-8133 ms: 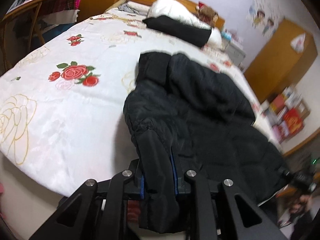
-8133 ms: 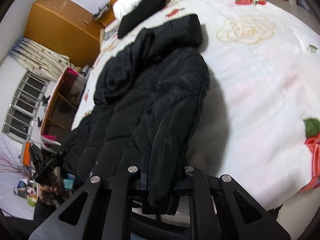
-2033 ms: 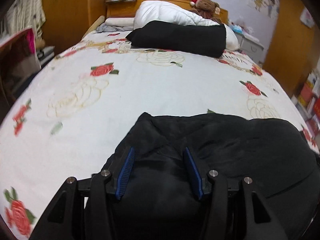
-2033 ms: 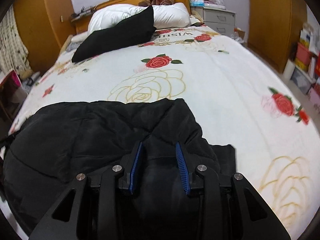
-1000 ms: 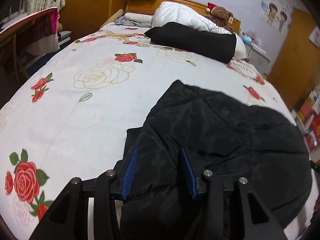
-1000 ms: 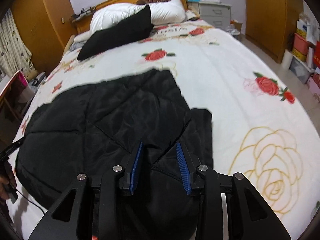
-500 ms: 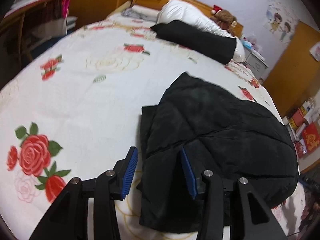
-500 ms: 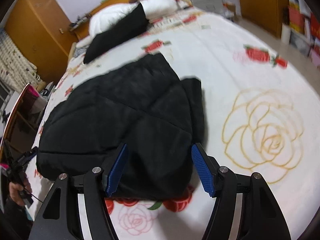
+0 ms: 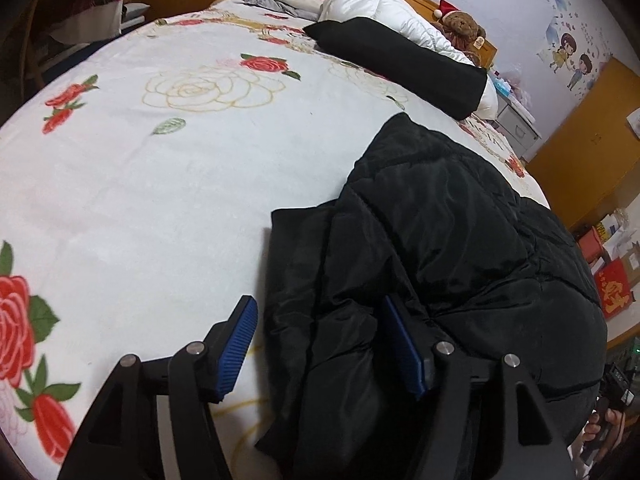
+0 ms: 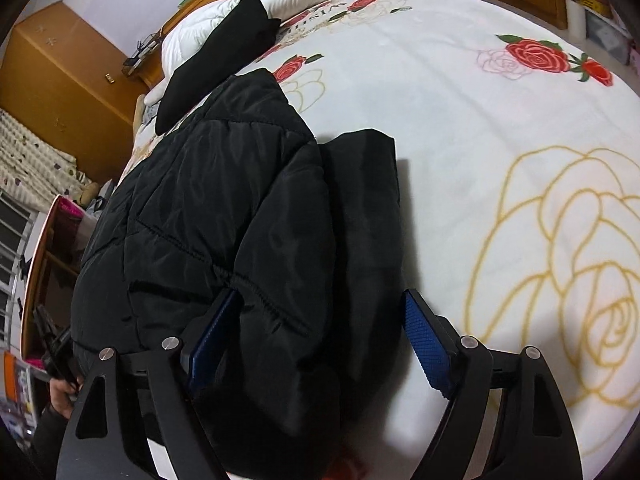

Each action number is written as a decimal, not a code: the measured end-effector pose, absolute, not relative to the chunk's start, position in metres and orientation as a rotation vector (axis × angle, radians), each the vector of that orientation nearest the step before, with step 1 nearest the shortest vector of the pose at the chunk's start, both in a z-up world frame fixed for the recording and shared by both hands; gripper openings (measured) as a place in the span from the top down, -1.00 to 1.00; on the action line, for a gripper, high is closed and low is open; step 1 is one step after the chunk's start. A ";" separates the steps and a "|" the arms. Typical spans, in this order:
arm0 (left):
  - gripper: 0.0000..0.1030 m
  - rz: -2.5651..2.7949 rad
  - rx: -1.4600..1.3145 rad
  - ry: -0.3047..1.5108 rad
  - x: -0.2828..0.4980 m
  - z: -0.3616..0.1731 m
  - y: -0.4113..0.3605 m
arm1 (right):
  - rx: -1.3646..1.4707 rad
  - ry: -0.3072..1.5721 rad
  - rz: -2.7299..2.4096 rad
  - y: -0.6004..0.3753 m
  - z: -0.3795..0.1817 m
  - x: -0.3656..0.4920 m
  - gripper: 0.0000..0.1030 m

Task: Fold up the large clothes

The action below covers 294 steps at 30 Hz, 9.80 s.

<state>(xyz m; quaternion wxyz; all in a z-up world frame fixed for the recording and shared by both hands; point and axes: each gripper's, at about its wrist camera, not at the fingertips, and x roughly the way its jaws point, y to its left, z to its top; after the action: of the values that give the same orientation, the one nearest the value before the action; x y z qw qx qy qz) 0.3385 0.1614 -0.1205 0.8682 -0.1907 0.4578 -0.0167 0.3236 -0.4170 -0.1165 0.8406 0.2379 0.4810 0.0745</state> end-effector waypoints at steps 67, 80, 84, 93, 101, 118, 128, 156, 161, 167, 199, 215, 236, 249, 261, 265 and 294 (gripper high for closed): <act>0.51 -0.056 -0.125 0.838 0.300 0.002 0.122 | 0.506 0.922 0.293 -0.396 -0.021 0.286 0.56; 0.51 -0.081 -0.158 0.802 0.220 0.037 0.133 | 0.513 0.882 0.317 -0.389 0.019 0.215 0.55; 0.50 -0.080 -0.165 0.807 0.200 0.035 0.134 | 0.521 0.889 0.319 -0.390 0.015 0.200 0.55; 0.50 -0.075 -0.173 0.869 0.173 -0.001 0.132 | 0.546 0.945 0.313 -0.394 -0.017 0.186 0.55; 0.49 -0.063 -0.193 0.918 0.168 -0.044 0.139 | 0.564 1.014 0.278 -0.398 -0.059 0.190 0.52; 0.16 0.025 -0.207 0.934 0.131 -0.041 0.158 | 0.489 1.026 0.132 -0.406 -0.035 0.167 -0.14; 0.16 -0.062 -0.155 0.812 0.144 0.018 0.118 | 0.317 0.867 0.103 -0.376 0.014 0.161 -0.14; 0.18 -0.016 -0.152 0.896 0.115 -0.036 0.096 | 0.193 0.884 0.125 -0.343 -0.017 0.161 -0.14; 0.18 -0.026 -0.191 0.817 0.149 -0.001 0.100 | 0.192 0.861 0.132 -0.339 -0.005 0.186 -0.14; 0.18 0.021 -0.169 0.844 0.216 -0.016 0.103 | 0.195 0.921 0.095 -0.337 -0.023 0.229 -0.14; 0.17 0.016 -0.187 0.854 0.074 -0.018 0.109 | 0.218 0.901 0.099 -0.350 -0.006 0.097 -0.11; -0.19 -0.040 -0.139 0.831 -0.002 0.030 0.069 | 0.086 0.818 0.176 -0.295 0.039 0.006 -0.12; -0.22 -0.025 -0.109 0.866 -0.019 0.015 0.057 | 0.030 0.827 0.174 -0.271 0.031 -0.011 -0.13; -0.22 -0.023 -0.111 0.862 -0.022 0.017 0.057 | 0.029 0.836 0.173 -0.269 0.028 -0.012 -0.13; -0.22 -0.020 -0.109 0.858 -0.022 0.020 0.056 | 0.029 0.837 0.175 -0.270 0.027 -0.012 -0.14; -0.22 -0.025 -0.118 0.860 -0.021 0.020 0.057 | 0.030 0.838 0.175 -0.271 0.027 -0.011 -0.14; -0.29 -0.046 -0.132 0.866 -0.021 0.022 0.052 | 0.029 0.840 0.174 -0.272 0.027 -0.011 -0.14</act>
<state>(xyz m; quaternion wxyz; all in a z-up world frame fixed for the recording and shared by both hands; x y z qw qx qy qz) -0.0213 0.0517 0.0222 0.9053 -0.0640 0.4193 -0.0222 -0.0112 -0.2720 0.0269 0.9094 0.0139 0.4071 0.0843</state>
